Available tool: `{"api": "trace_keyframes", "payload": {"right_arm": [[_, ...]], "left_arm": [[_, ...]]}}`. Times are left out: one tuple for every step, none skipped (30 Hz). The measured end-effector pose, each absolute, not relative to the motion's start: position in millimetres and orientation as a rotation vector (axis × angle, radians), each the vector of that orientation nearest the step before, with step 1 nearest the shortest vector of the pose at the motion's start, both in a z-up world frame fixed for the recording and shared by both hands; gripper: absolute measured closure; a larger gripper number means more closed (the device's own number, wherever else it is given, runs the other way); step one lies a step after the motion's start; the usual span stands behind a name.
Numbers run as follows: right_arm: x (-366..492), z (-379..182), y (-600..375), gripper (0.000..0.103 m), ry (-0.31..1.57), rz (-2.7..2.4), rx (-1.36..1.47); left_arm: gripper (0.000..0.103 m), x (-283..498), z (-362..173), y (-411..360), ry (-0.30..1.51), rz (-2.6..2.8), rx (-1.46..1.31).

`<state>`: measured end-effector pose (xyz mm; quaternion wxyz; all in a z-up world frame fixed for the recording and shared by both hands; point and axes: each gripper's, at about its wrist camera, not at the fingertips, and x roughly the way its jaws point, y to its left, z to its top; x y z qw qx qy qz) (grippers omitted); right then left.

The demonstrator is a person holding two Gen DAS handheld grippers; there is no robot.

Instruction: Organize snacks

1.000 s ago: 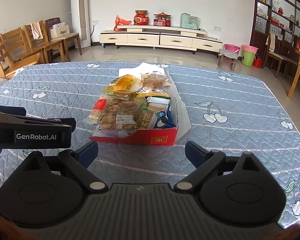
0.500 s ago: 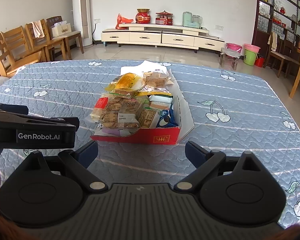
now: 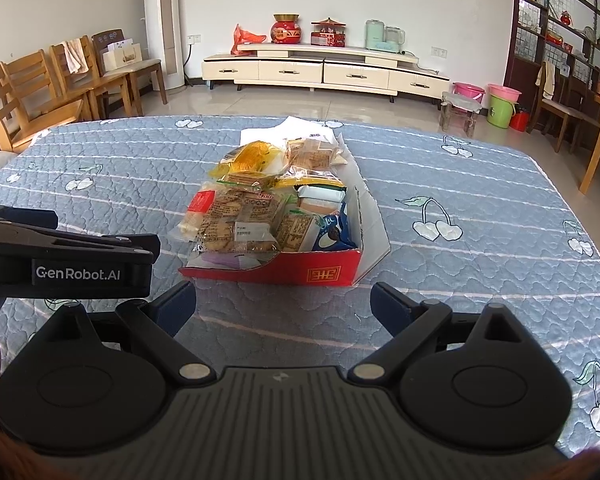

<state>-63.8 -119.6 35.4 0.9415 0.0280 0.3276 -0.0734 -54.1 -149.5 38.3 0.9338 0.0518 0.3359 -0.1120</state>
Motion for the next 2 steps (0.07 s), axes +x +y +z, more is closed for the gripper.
{"api": "trace_keyframes", "payload": {"right_arm": [[-64.0, 35.4, -120.0, 0.0, 0.669, -0.149, 0.058], [-64.2, 35.3, -120.2, 0.0, 0.669, -0.149, 0.057]], "left_arm": [[0.001, -54.1, 38.2, -149.7, 0.686, -0.229, 0.106], [0.001, -54.1, 38.5, -149.6, 0.686, -0.229, 0.107]]}}
